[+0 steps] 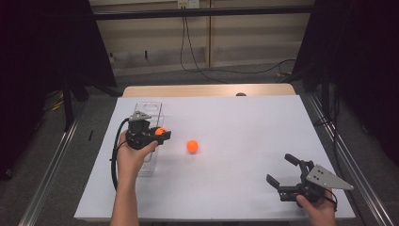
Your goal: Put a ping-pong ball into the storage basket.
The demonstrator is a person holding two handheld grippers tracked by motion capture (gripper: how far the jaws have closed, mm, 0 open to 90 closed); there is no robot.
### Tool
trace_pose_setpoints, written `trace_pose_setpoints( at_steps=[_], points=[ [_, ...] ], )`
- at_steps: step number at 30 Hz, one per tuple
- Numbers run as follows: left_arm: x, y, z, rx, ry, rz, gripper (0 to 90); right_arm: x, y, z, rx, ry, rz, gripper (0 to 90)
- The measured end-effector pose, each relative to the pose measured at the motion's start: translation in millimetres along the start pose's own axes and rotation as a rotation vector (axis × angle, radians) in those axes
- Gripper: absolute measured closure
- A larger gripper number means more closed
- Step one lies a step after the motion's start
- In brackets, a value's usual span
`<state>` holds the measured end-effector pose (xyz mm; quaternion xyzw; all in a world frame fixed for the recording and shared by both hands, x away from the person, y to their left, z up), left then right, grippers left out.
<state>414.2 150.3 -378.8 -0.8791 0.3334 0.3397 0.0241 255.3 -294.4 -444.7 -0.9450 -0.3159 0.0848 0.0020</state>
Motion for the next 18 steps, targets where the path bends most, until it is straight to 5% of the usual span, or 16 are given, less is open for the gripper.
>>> trace_pose_setpoints(
  at_steps=[18],
  points=[
    [-4.6, -6.0, 1.1, -0.002, 0.005, -0.022, 50.9, 0.2, -0.1, 0.1, -0.001, 0.000, -0.001, 2.3]
  ],
)
Point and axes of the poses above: each handheld gripper's, and its own axes: x roughly forward along the jaws, z roughly out of its underside, y roughly to its right, the point moved 2 cm from there along x, roughly forward along the jaws, and after that the axes turned 1 degree about x, right-handed, at the moved point
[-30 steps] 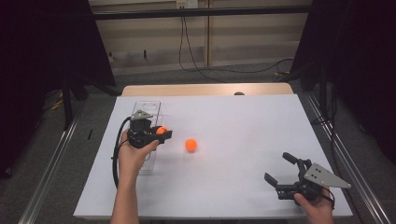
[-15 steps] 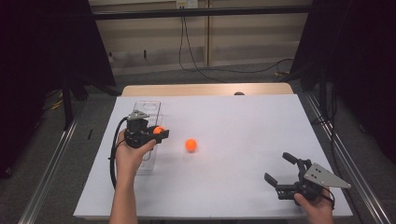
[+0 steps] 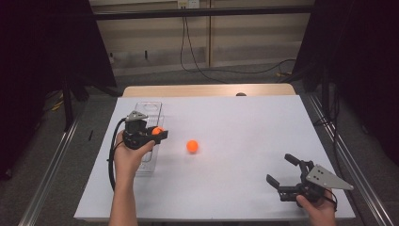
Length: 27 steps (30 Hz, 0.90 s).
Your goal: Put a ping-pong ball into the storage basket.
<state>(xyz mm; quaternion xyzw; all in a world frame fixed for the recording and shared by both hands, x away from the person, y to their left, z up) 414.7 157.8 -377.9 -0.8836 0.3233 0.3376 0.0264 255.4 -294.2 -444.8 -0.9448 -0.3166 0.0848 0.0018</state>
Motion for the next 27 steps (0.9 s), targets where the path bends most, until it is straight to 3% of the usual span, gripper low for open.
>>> trace_pose_setpoints(
  at_steps=[27],
  points=[
    [-6.8, -11.2, 3.4, -0.020, 0.011, -0.029, 50.9, 0.0, 0.0, 0.0, 0.000, 0.000, 0.000, 2.4]
  ],
)
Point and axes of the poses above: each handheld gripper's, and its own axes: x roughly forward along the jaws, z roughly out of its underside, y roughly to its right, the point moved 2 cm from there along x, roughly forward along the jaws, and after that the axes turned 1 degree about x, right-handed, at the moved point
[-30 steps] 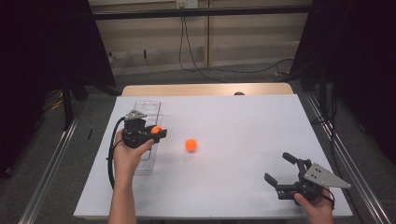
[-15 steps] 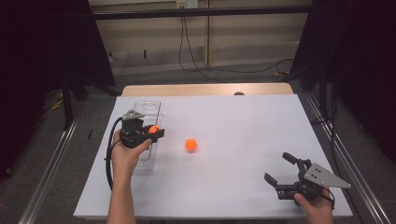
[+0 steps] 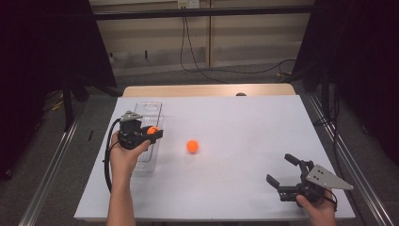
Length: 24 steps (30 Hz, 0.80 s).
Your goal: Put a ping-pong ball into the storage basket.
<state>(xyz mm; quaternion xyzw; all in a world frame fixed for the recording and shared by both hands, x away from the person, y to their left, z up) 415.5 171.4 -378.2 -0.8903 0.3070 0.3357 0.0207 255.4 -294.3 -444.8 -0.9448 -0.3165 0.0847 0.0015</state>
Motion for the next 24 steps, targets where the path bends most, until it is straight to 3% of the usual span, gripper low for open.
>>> trace_pose_setpoints(
  at_steps=[7, 12, 24],
  points=[
    [-0.3, -2.1, 1.0, -0.002, 0.000, -0.017, 50.9, 0.0, 0.0, 0.0, 0.000, 0.000, 0.000, 2.4],
    [-1.2, -4.1, 1.4, 0.019, -0.013, -0.023, 50.9, -0.1, -0.1, 0.0, 0.000, -0.001, 0.000, 2.4],
    [-3.0, -10.4, 4.6, 0.008, -0.009, -0.035, 50.9, 0.1, 0.1, 0.1, -0.002, -0.002, -0.001, 2.4]
  ],
)
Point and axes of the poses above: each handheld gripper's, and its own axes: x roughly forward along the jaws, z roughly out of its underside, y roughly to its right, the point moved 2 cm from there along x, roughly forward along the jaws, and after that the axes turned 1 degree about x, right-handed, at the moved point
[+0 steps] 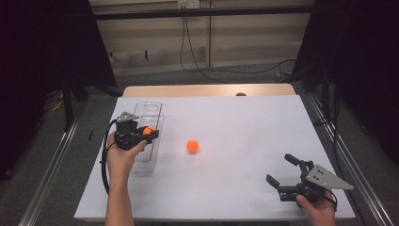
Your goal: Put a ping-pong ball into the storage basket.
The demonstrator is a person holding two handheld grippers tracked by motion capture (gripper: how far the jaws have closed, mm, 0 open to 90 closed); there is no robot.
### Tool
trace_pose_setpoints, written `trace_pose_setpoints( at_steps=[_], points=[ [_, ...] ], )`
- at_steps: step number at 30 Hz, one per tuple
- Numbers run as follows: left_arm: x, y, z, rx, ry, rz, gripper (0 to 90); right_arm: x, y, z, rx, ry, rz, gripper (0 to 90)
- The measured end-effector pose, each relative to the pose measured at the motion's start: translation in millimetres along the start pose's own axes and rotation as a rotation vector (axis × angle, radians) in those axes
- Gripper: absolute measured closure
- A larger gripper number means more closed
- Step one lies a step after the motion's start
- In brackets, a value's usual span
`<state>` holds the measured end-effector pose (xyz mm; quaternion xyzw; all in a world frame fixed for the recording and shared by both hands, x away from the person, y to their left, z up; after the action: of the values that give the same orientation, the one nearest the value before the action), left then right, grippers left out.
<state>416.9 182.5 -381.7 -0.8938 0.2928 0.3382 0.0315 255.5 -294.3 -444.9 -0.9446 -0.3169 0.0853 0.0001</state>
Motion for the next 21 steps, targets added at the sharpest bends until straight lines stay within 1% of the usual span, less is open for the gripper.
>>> trace_pose_setpoints(
  at_steps=[4, 5, 6, 8, 9, 18, 21],
  points=[
    [-0.1, -1.5, 0.8, 0.001, -0.002, -0.012, 50.9, -0.1, -0.1, 0.0, -0.001, 0.000, -0.001, 2.4],
    [0.2, -1.6, 1.2, -0.008, 0.002, -0.013, 50.9, -0.2, -0.2, 0.0, 0.000, -0.001, -0.001, 2.4],
    [0.1, -2.7, 1.6, -0.002, -0.003, -0.016, 50.9, -0.2, -0.1, 0.0, 0.000, 0.000, -0.001, 2.4],
    [0.9, -3.6, 2.6, -0.011, -0.001, -0.023, 50.9, -0.3, -0.2, 0.0, 0.001, 0.000, -0.001, 2.4],
    [0.9, -4.3, 3.0, -0.009, -0.005, -0.024, 50.9, -0.1, -0.2, -0.1, 0.002, 0.001, -0.001, 2.4],
    [0.6, -6.6, 4.2, -0.009, -0.005, -0.032, 50.9, -0.1, -0.2, 0.0, 0.000, -0.001, -0.002, 2.4],
    [1.1, -7.8, 5.1, -0.016, -0.002, -0.034, 50.8, 0.0, 0.0, 0.0, 0.000, 0.000, -0.001, 2.5]
  ],
)
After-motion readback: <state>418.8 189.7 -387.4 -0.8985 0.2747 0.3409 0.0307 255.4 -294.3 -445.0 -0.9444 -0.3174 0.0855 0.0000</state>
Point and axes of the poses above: each handheld gripper's, and its own axes: x roughly forward along the jaws, z roughly out of its underside, y roughly to its right, the point moved 2 cm from there along x, roughly forward along the jaws, and after that the axes turned 1 degree about x, right-handed, at the moved point
